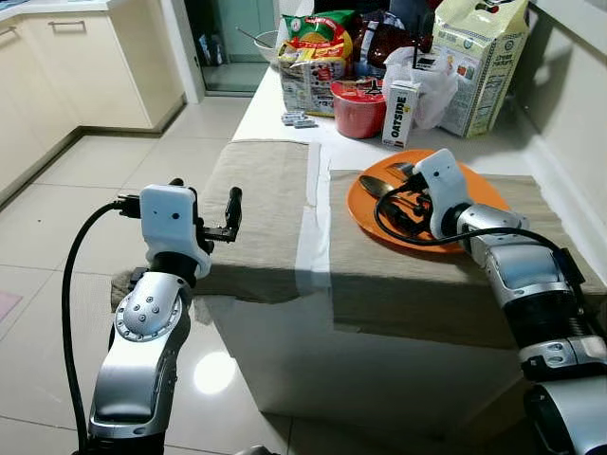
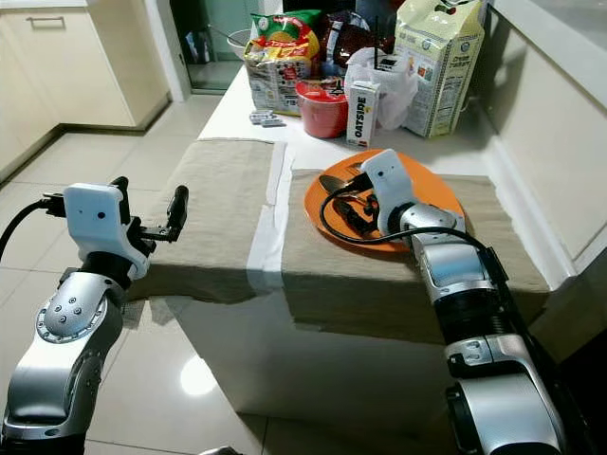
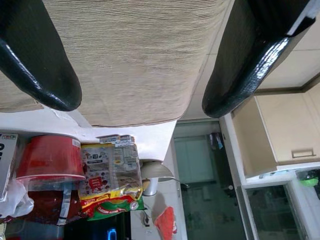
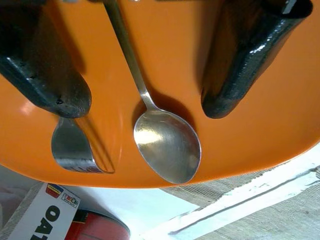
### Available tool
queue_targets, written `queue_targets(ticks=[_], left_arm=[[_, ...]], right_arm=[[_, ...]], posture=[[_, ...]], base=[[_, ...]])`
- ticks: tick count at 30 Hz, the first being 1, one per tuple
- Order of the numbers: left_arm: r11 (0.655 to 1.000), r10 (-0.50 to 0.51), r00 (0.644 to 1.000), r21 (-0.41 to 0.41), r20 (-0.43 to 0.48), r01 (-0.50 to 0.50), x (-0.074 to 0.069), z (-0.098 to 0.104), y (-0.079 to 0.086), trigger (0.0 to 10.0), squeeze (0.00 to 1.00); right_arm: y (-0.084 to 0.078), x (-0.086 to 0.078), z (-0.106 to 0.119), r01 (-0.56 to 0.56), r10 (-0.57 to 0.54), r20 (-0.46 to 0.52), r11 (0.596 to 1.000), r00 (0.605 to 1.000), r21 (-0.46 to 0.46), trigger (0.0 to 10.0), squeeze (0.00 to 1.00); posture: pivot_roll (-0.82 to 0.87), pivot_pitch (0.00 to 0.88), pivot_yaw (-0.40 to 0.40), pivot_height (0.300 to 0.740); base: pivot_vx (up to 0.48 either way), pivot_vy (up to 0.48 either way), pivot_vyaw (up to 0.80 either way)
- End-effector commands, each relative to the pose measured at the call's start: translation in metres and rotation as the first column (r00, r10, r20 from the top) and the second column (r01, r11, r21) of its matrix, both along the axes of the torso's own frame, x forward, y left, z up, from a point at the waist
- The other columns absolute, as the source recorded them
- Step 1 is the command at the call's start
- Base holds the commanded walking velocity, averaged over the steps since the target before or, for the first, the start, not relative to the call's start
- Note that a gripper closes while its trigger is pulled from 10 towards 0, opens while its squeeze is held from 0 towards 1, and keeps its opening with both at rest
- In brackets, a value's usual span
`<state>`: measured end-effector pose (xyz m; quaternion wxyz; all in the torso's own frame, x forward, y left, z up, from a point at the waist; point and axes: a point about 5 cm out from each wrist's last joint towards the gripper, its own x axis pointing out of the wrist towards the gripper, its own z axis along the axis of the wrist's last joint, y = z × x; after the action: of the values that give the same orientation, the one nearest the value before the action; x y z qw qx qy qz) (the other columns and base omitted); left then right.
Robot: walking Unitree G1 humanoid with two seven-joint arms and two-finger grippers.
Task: Setting the table
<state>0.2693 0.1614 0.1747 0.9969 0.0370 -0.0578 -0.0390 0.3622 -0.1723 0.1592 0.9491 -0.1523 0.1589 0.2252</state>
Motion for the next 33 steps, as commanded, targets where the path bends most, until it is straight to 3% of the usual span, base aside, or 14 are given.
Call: queue_targets(ticks=[1, 12, 13, 14, 15, 16, 19, 27, 28, 33], left_arm=[[1.0, 0.016, 1.0, -0.003, 0.015, -0.016, 0.001, 0.005, 0.003, 10.0, 0.0], [1.0, 0.018, 1.0, -0.005, 0.012, -0.018, 0.001, 0.005, 0.004, 10.0, 0.0], [1.0, 0.018, 1.0, -0.005, 0.012, -0.018, 0.001, 0.005, 0.004, 10.0, 0.0], [1.0, 0.018, 1.0, -0.004, 0.013, -0.018, 0.001, 0.005, 0.004, 10.0, 0.0], [1.0, 0.018, 1.0, -0.004, 0.013, -0.018, 0.001, 0.005, 0.004, 10.0, 0.0], [1.0, 0.018, 1.0, -0.004, 0.012, -0.018, 0.001, 0.005, 0.004, 10.0, 0.0], [1.0, 0.019, 1.0, -0.002, 0.013, -0.019, 0.0, 0.005, 0.005, 10.0, 0.0], [1.0, 0.021, 1.0, -0.002, 0.014, -0.021, 0.0, 0.005, 0.005, 10.0, 0.0], [1.0, 0.021, 1.0, -0.002, 0.014, -0.021, 0.0, 0.005, 0.005, 10.0, 0.0], [1.0, 0.021, 1.0, -0.003, 0.014, -0.021, 0.0, 0.005, 0.005, 10.0, 0.0]], right_arm=[[-0.002, -0.002, -0.014, 0.024, -0.025, -0.069, 1.0, 0.997, -0.014, 10.0, 1.0], [0.0, -0.001, -0.016, 0.038, -0.039, -0.069, 0.999, 0.997, -0.024, 10.0, 1.0], [-0.001, 0.0, -0.017, 0.048, -0.05, -0.07, 0.998, 0.996, -0.034, 10.0, 0.77], [-0.001, 0.001, -0.018, 0.056, -0.059, -0.075, 0.998, 0.995, -0.043, 10.0, 0.32], [-0.001, 0.001, -0.018, 0.056, -0.059, -0.075, 0.998, 0.995, -0.043, 10.0, 0.32], [-0.001, 0.001, -0.018, 0.052, -0.055, -0.079, 0.998, 0.995, -0.036, 10.0, 0.0], [0.002, 0.0, -0.021, 0.071, -0.069, -0.124, 0.997, 0.99, 0.018, 10.0, 0.0], [-0.006, 0.002, -0.025, 0.118, -0.119, -0.129, 0.993, 0.985, -0.011, 10.0, 0.0], [-0.006, 0.002, -0.026, 0.133, -0.133, -0.127, 0.991, 0.983, -0.007, 0.0, 0.0], [-0.006, 0.002, -0.029, 0.143, -0.143, -0.136, 0.99, 0.98, -0.007, 0.0, 0.0]], posture=[[-0.1, 0.004, 0.074, 0.74], [-0.09, 0.0, 0.072, 0.74], [-0.09, 0.0, 0.072, 0.74], [-0.09, 0.0, 0.072, 0.74], [-0.09, 0.0, 0.072, 0.74], [-0.09, 0.0, 0.072, 0.74], [-0.09, 0.0, 0.069, 0.74], [-0.09, 0.0, 0.061, 0.74], [-0.09, 0.0, 0.06, 0.74], [-0.09, 0.0, 0.059, 0.74]], base=[[0.0, 0.0, 0.0], [0.0, 0.0, 0.0], [0.0, 0.0, 0.0], [0.0, 0.0, 0.0], [0.0, 0.0, 0.0], [0.0, 0.0, 0.0], [0.0, 0.0, 0.0], [0.0, 0.0, 0.0], [0.0, 0.0, 0.0], [0.0, 0.0, 0.0]])
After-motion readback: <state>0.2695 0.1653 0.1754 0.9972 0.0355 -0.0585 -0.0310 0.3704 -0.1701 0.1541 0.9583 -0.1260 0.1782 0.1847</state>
